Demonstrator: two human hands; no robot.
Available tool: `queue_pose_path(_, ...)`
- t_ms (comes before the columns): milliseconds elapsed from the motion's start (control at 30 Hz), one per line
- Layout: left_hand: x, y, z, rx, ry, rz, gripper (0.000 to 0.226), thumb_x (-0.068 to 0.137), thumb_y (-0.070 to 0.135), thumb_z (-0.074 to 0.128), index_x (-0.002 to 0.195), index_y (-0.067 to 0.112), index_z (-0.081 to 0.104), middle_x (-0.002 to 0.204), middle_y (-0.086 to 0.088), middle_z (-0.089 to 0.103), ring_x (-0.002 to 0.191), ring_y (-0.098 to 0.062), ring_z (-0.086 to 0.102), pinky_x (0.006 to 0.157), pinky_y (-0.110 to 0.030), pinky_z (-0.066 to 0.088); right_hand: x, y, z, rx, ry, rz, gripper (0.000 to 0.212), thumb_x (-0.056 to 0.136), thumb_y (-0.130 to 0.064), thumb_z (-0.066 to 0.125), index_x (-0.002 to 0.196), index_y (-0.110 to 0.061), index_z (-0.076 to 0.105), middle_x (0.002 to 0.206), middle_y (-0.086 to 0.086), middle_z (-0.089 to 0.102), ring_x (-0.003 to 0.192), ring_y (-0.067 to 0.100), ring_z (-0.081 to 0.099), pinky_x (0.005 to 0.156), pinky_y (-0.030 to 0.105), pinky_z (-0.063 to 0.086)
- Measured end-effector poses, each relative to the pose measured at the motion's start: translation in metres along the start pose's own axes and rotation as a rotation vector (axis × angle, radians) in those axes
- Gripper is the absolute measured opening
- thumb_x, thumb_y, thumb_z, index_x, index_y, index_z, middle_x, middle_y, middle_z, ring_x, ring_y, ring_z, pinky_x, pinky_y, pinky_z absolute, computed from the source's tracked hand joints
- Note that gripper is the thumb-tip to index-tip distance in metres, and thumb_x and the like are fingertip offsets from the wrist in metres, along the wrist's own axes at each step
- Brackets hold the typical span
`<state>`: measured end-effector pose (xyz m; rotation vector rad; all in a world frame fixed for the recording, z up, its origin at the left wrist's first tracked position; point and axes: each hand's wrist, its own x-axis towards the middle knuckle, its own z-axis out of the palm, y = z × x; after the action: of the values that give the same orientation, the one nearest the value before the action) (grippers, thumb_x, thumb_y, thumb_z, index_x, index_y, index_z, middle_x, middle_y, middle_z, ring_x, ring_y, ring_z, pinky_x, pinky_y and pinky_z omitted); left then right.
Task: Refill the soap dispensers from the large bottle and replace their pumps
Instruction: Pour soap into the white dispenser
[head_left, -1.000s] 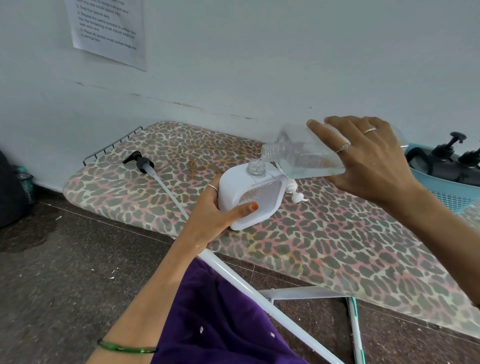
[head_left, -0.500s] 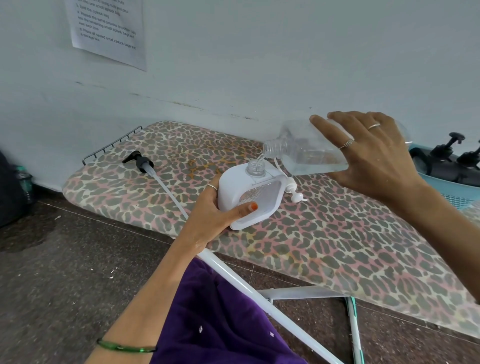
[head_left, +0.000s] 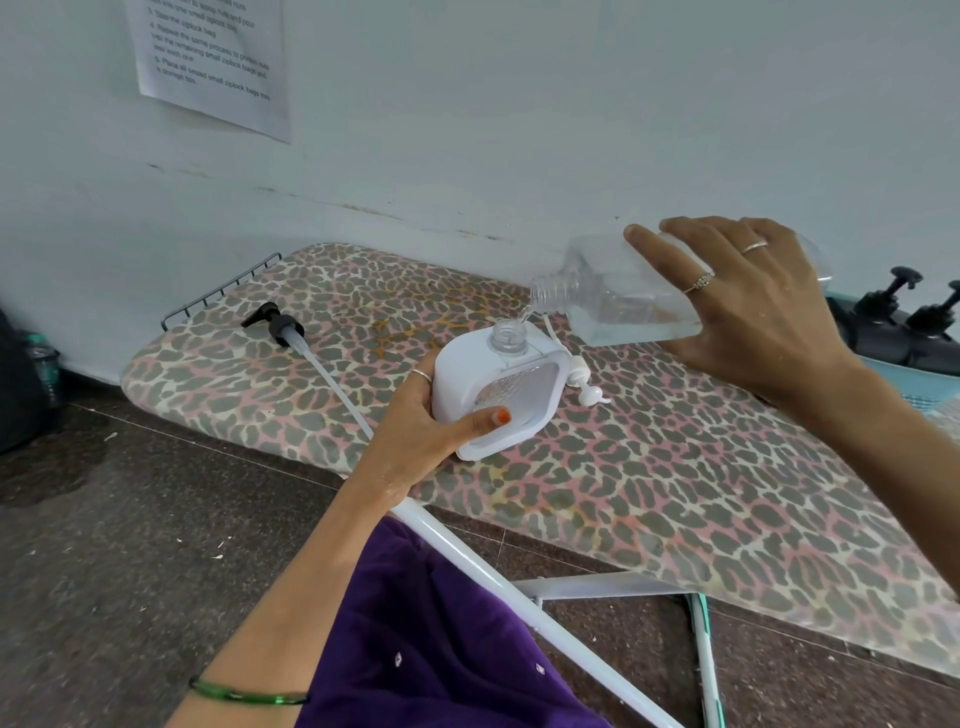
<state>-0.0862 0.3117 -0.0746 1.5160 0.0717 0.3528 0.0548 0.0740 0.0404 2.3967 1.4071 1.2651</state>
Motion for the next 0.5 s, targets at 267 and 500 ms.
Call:
queue_pose_path(267, 0.0000, 0.0005, -0.0001, -0.003, -0.004, 0.003, 0.070, 0.056, 0.040, 0.084, 0.119, 0.034, 0.056, 0.115, 0.004, 0.068, 0.105, -0.012, 0.066, 0.077, -0.025, 0.056, 0.0016, 0.0011, -0.0040, 0.006, -0.022, 0.001, 0.083, 0.068, -0.020, 0.080, 0.141, -0.016, 0.039, 0.125, 0.022, 0.056, 0.110, 0.043, 0.056, 0.088, 0.058, 0.041)
queue_pose_path(500, -0.0010, 0.0029, -0.0003, -0.018, -0.004, 0.007, 0.064, 0.057, 0.037, 0.085, 0.115, 0.038, 0.058, 0.113, 0.006, 0.068, 0.105, -0.011, 0.066, 0.075, -0.024, 0.056, 0.0031, 0.0013, -0.0048, 0.004, -0.029, 0.000, 0.083, 0.068, -0.020, 0.078, 0.141, -0.016, 0.038, 0.126, 0.022, 0.056, 0.110, 0.043, 0.056, 0.089, 0.059, 0.041)
